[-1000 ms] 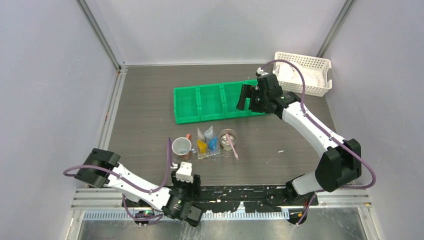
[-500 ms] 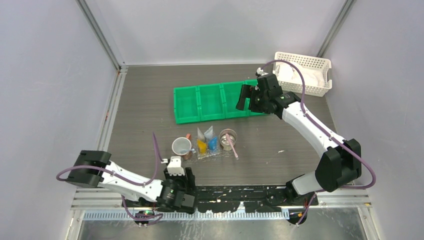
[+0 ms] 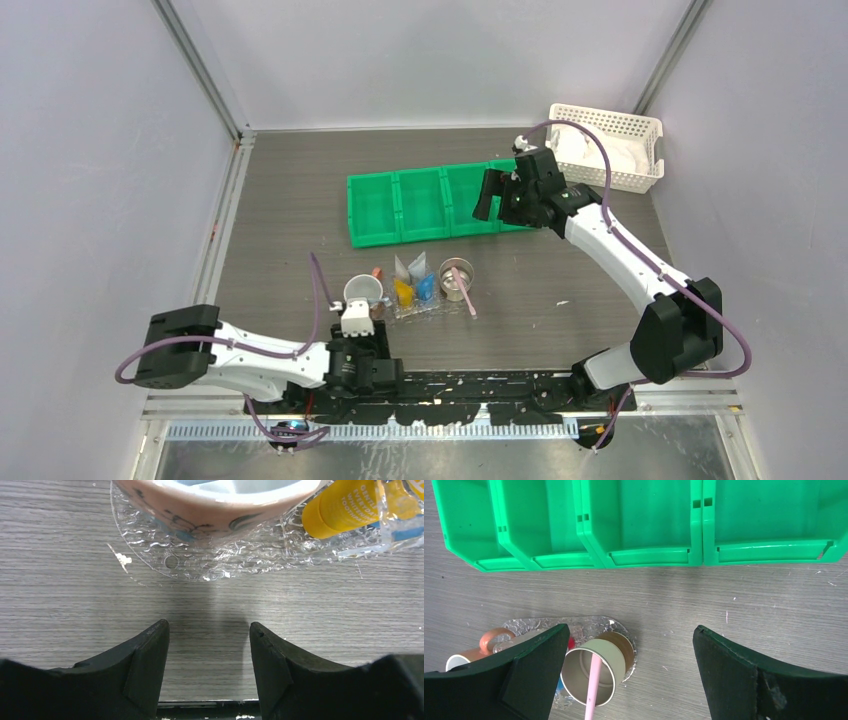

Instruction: Prepare toiletry sets of a toothbrush and toothpaste on the tray

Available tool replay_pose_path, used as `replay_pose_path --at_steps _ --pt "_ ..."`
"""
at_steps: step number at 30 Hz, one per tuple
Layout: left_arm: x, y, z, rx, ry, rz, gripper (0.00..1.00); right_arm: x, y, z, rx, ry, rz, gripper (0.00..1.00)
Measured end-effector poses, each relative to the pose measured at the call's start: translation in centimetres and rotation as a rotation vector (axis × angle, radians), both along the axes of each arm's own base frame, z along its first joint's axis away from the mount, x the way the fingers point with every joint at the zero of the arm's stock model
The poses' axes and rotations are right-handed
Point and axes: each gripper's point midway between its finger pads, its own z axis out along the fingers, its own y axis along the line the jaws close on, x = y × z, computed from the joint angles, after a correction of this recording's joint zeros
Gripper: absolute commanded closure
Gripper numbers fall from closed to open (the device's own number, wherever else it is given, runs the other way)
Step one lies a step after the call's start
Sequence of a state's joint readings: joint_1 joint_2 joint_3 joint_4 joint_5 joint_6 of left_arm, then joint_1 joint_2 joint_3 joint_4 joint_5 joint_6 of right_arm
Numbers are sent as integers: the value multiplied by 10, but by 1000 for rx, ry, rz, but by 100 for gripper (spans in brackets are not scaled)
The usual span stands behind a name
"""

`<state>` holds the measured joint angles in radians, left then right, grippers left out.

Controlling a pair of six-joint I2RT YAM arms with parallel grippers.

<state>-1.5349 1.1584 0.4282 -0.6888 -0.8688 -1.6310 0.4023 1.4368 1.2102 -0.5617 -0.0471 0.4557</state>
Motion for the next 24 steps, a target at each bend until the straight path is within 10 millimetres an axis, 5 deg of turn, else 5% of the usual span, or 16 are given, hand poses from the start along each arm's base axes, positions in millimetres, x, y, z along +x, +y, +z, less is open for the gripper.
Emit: replay_pose_path --at_steps 24 --pt "0 16 -1 139 14 -24 44 -2 -5 -9 5 22 -14 0"
